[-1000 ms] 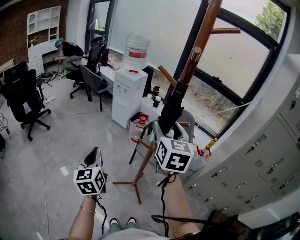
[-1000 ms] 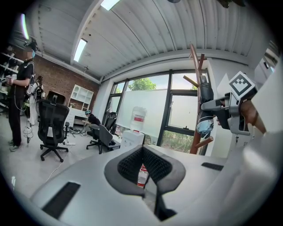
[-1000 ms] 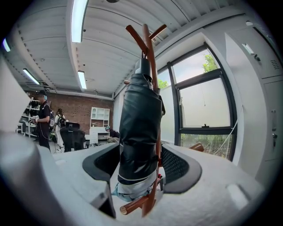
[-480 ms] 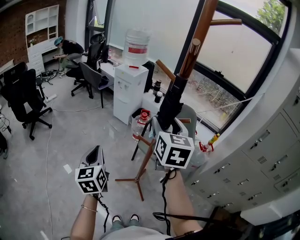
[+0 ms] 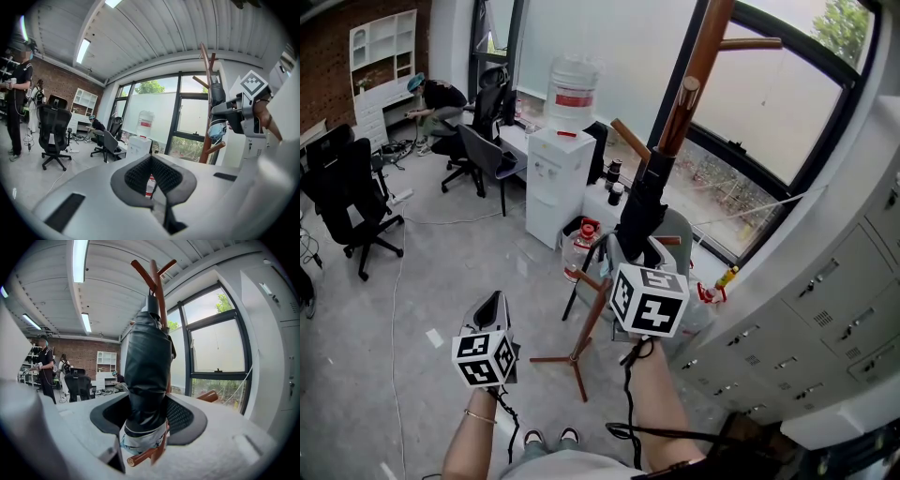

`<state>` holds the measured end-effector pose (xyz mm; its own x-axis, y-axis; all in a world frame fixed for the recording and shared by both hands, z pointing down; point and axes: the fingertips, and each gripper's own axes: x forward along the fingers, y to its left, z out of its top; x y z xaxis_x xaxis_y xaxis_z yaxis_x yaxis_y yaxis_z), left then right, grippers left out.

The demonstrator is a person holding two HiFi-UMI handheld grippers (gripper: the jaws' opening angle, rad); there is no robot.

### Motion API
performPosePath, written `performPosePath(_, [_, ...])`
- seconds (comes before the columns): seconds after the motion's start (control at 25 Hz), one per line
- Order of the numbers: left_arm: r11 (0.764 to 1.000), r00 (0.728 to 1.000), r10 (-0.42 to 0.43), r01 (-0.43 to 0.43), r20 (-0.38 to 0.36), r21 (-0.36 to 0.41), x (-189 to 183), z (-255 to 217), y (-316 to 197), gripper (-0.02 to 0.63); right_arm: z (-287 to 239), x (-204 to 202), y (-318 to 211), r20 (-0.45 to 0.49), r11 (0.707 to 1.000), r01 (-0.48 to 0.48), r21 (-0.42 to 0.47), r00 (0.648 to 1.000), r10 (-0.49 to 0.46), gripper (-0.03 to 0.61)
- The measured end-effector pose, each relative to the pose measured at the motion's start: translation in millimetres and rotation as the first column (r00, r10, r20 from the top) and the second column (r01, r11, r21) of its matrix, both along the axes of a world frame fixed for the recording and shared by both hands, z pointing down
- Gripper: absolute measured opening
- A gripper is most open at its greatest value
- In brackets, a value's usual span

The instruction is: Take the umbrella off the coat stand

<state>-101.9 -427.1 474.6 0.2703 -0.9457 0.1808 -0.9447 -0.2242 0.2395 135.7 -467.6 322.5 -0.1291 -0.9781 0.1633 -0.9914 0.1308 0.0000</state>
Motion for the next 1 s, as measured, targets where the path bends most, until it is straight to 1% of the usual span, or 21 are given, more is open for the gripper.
performPosePath(0.24, [1.0, 1.0, 0.003, -0.003, -0.004, 0.005, -1, -4, 1, 0.005, -1, -1, 4, -0.003, 1.0, 0.018, 0.008, 1.0, -0.018, 0.212])
performPosePath(1.0, [0.999, 1.0, 0.025, -0.025, 0.004, 0.043, 7, -21, 1, 0.004, -8, -5, 14, -0.015, 0.998, 0.05, 0.026, 0.999, -0.05, 0.206])
